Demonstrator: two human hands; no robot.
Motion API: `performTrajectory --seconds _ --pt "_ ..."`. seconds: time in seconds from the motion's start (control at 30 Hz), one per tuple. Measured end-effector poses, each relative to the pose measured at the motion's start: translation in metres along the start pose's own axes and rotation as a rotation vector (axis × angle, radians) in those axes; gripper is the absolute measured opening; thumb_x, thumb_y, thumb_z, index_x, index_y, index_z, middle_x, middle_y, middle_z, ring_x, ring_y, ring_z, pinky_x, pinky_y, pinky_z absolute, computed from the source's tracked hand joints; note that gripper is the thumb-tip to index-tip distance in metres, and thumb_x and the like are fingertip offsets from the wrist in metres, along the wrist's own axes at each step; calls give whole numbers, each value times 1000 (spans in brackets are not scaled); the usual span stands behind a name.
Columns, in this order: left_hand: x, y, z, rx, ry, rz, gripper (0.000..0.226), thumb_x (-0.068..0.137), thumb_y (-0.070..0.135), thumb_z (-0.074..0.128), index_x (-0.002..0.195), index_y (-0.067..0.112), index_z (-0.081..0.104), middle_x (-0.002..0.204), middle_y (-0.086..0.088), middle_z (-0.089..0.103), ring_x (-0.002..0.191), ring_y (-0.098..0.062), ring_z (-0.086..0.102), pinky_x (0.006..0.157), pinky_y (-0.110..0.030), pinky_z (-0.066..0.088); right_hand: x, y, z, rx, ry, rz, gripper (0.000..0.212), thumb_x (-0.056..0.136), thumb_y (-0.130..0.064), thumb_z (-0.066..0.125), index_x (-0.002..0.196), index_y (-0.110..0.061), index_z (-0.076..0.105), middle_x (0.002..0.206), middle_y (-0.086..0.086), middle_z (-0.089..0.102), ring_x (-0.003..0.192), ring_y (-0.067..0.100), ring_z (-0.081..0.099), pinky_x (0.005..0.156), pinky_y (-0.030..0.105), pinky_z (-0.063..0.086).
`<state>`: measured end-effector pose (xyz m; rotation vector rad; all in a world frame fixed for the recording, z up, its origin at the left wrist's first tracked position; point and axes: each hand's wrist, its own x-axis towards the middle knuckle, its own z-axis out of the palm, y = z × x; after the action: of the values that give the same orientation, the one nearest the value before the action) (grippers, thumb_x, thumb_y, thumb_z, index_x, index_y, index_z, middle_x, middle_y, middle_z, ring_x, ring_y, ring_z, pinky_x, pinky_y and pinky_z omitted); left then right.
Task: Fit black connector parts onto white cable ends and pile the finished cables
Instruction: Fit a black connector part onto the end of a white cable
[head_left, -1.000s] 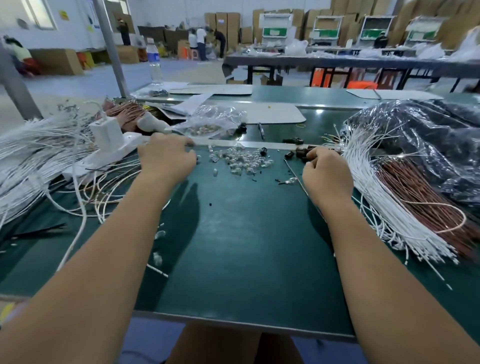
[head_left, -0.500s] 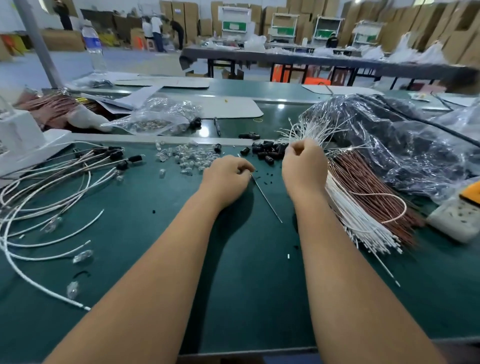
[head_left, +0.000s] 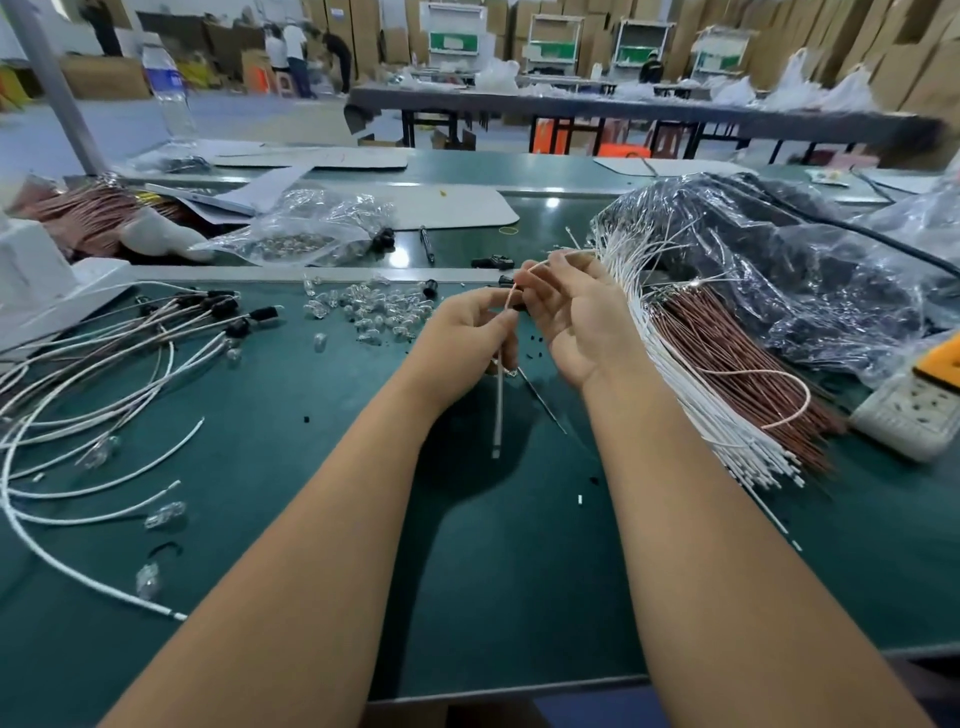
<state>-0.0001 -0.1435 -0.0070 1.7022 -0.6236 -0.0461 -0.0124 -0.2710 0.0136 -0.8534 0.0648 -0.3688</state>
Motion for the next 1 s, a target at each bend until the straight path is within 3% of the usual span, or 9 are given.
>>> performTrajectory --seconds 0.2,0.33,0.43,0.53,0.6,0.63,0.77,0.93,1.0 --pt "4 -9 -17 92 176 -14 22 96 17 56 81 25 69 51 6 47 48 -12 42 51 -20 38 1 -15 -10 112 214 -242 10 98 -9 52 94 -17 58 81 3 64 65 16 65 61 22 51" --pt "1 -11 -18 102 202 15 17 95 25 58 84 28 70 60 -4 41 59 -17 35 56 -25 31 1 -15 -14 30 157 -112 16 100 -14 46 105 -16 61 82 3 63 65 15 61 60 23 52" --pt "0 -10 -16 98 202 19 15 95 26 59 85 27 71 65 -7 37 58 -17 31 54 -25 25 0 -4 -7 -284 -11 33 28 83 -10 53 109 -11 64 80 2 59 57 10 52 49 21 39" --pt "0 -10 -15 148 218 23 18 95 24 58 90 15 72 48 9 36 45 -8 26 46 -22 22 -2 7 -2 -695 -81 -90 41 63 -8 47 96 -13 72 86 0 63 68 9 54 55 19 43" --pt "1 -11 -15 196 263 12 19 96 22 55 91 12 70 39 14 37 37 -5 29 41 -16 23 3 15 -6 -1163 -14 -276 44 70 -5 48 106 -16 72 106 3 65 96 16 57 86 26 49" --pt "1 -11 -16 198 289 -10 17 96 21 53 91 14 67 39 14 38 36 -4 31 39 -14 24 6 18 -9 -1415 2 -292 49 76 -5 47 117 -21 68 120 5 60 112 22 51 100 33 42" --pt "3 -11 -17 76 359 -100 21 91 9 39 84 25 51 60 3 41 45 -5 32 43 -16 28 11 26 -18 -1946 -61 -39 47 90 -20 36 133 -33 51 141 4 43 127 27 29 101 40 23" --pt "4 -14 -18 82 330 -93 30 89 1 37 80 19 58 62 0 50 44 -4 34 43 -15 30 12 24 -18 -1774 33 -176 44 87 -15 42 123 -27 64 131 -2 58 123 24 43 98 38 30" --pt "5 -16 -19 66 327 -94 32 92 0 37 88 17 65 67 1 57 44 -2 39 46 -14 33 10 20 -16 -1440 69 -246 36 83 -11 49 107 -24 73 101 -3 71 94 17 62 86 35 46"
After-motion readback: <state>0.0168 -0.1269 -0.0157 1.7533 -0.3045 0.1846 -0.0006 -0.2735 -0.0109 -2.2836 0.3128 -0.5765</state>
